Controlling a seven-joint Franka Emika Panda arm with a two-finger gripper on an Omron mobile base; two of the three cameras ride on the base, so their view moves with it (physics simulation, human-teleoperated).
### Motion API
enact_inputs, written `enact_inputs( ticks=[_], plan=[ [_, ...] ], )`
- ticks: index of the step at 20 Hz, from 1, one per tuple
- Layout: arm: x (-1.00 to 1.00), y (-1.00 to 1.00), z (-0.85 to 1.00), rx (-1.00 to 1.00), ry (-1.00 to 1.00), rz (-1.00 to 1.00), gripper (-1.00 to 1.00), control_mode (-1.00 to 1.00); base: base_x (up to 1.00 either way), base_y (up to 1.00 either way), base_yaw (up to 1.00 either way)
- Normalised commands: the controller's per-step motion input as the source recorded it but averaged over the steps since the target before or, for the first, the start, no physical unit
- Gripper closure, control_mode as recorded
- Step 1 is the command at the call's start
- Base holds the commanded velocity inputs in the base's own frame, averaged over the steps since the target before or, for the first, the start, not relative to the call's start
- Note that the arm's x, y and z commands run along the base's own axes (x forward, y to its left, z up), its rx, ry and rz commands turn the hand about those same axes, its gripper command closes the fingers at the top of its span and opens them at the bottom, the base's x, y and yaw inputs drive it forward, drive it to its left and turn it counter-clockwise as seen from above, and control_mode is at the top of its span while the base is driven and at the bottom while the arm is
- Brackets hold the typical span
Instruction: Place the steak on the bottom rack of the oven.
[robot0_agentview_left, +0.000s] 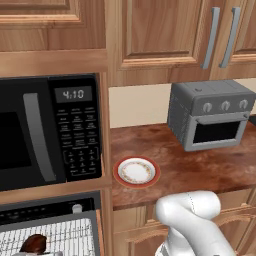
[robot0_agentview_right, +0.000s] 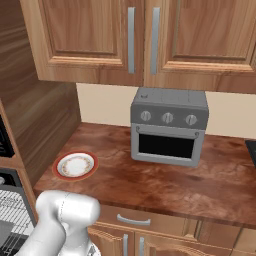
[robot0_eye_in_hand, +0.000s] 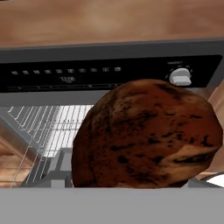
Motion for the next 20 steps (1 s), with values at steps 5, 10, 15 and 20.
enact_inputs(
  ticks=[5, 10, 15, 20],
  plan=[
    [0.0, 0.06, -0.08, 0.0, 0.0, 0.0, 1.0, -1.0, 0.0, 0.0, 0.0],
    [0.0, 0.0, -0.19, -0.03, 0.0, 0.0, 1.0, -1.0, 0.0, 0.0, 0.0],
    [0.0, 0.04, -0.2, -0.04, 0.0, 0.0, 1.0, -1.0, 0.0, 0.0, 0.0],
    [0.0, 0.12, -0.22, -0.07, 0.0, 0.0, 1.0, -1.0, 0.0, 0.0, 0.0]
  ],
)
